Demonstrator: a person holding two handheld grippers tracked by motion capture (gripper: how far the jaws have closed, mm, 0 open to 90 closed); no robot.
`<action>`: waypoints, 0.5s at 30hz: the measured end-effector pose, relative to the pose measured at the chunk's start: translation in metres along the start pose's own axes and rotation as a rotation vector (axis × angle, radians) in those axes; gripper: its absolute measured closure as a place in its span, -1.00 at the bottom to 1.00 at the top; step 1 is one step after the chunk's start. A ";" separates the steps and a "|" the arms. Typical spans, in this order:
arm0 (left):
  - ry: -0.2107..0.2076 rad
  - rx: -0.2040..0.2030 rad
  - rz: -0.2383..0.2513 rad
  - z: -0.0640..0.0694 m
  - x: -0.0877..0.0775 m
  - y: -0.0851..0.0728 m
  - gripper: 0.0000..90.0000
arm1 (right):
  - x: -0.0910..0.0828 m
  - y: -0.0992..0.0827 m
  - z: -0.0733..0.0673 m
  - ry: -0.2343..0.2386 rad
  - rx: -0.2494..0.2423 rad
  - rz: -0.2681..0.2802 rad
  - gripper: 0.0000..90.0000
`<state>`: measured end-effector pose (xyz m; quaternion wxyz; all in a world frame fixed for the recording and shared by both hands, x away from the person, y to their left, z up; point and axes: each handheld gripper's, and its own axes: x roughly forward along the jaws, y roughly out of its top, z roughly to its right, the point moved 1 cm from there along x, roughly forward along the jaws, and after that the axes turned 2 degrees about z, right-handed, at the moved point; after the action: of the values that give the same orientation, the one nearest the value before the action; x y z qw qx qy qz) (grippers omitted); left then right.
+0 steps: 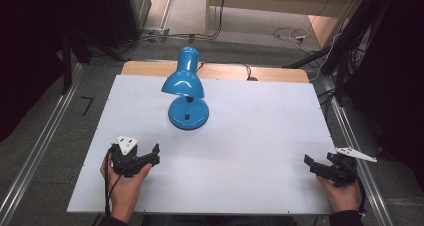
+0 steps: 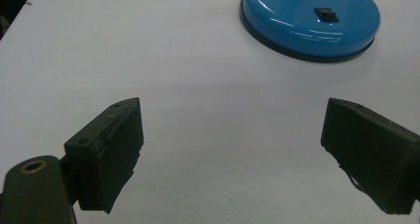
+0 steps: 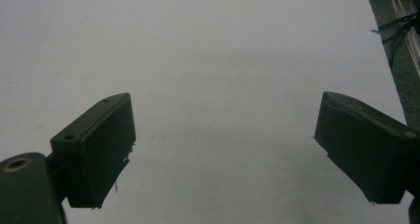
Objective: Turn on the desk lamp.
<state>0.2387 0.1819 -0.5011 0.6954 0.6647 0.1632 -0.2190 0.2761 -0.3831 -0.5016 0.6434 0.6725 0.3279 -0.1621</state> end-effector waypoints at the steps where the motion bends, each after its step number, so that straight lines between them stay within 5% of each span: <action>1: -0.001 0.001 0.000 0.001 0.000 0.000 -0.78 | 0.000 0.000 0.000 0.000 0.000 0.000 -0.84; 15: -0.030 0.010 0.008 0.011 0.008 0.004 -0.73 | 0.000 0.000 0.000 -0.001 -0.001 0.000 -0.84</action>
<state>0.2472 0.1706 -0.5009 0.6954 0.6654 0.1489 -0.2271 0.2765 -0.3831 -0.5019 0.6438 0.6722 0.3278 -0.1621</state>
